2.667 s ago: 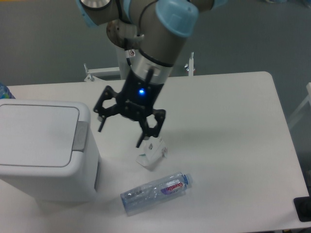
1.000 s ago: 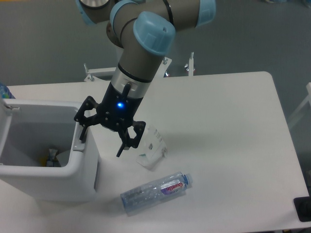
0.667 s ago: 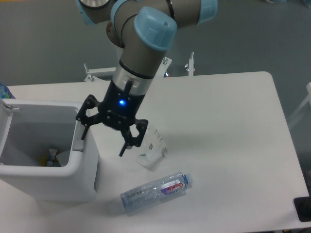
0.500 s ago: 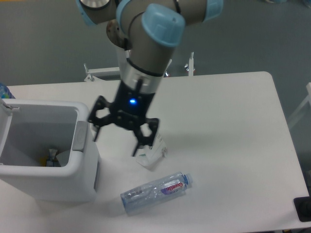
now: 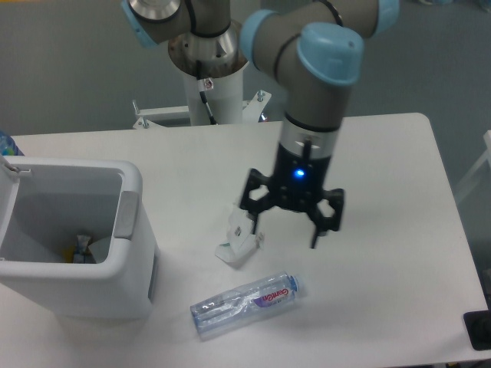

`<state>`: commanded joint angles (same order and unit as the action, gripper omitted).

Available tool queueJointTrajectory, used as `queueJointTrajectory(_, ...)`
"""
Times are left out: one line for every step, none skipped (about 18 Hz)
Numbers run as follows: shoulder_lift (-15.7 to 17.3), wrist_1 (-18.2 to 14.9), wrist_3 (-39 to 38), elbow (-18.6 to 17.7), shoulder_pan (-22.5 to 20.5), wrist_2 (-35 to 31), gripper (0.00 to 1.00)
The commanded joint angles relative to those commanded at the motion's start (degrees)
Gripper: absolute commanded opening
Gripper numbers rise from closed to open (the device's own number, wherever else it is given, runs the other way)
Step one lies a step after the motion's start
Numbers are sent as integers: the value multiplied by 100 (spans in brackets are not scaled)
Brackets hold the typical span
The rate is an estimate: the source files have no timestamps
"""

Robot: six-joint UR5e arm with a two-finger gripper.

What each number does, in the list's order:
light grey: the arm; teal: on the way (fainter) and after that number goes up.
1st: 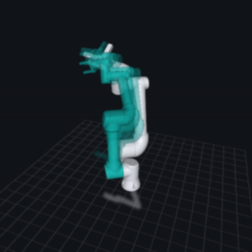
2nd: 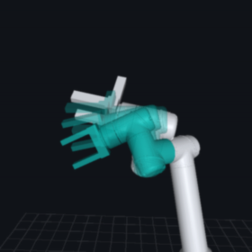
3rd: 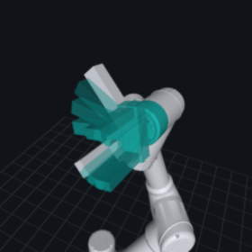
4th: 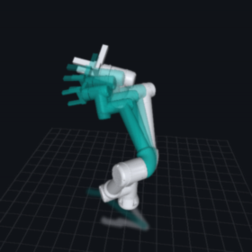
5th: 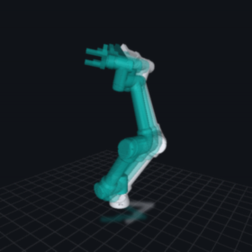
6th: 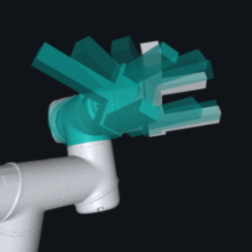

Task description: Open the trash can

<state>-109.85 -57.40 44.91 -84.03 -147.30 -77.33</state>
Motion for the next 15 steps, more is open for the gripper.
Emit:
queueJointTrajectory(-62, 9, 122, 18, -79, -71, 100)
queueJointTrajectory(-97, 18, 315, 18, -150, -132, 100)
queueJointTrajectory(-124, -8, 586, 18, -211, -203, 100)
queueJointTrajectory(-141, -17, 868, 9, -281, -273, 100)
queueJointTrajectory(-159, -35, 1157, 9, -369, -326, 100)
queueJointTrajectory(-194, -43, 1404, 1, -440, -370, 100)
queueJointTrajectory(-212, -78, 1641, 9, -510, -457, 100)
queueJointTrajectory(-221, -131, 1870, -8, -589, -563, 100)
queueJointTrajectory(-238, -192, 2107, -8, -677, -677, 100)
queueJointTrajectory(-256, -289, 2362, 0, -765, -782, 100)
queueJointTrajectory(-273, -420, 2608, 9, -818, -879, 100)
queueJointTrajectory(-273, -508, 2819, 9, -818, -984, 100)
queueJointTrajectory(-273, -544, 2969, 18, -818, -1081, 100)
queueJointTrajectory(-273, -536, 2988, 27, -818, -1134, 100)
queueJointTrajectory(-282, -536, 2989, 18, -818, -1135, 100)
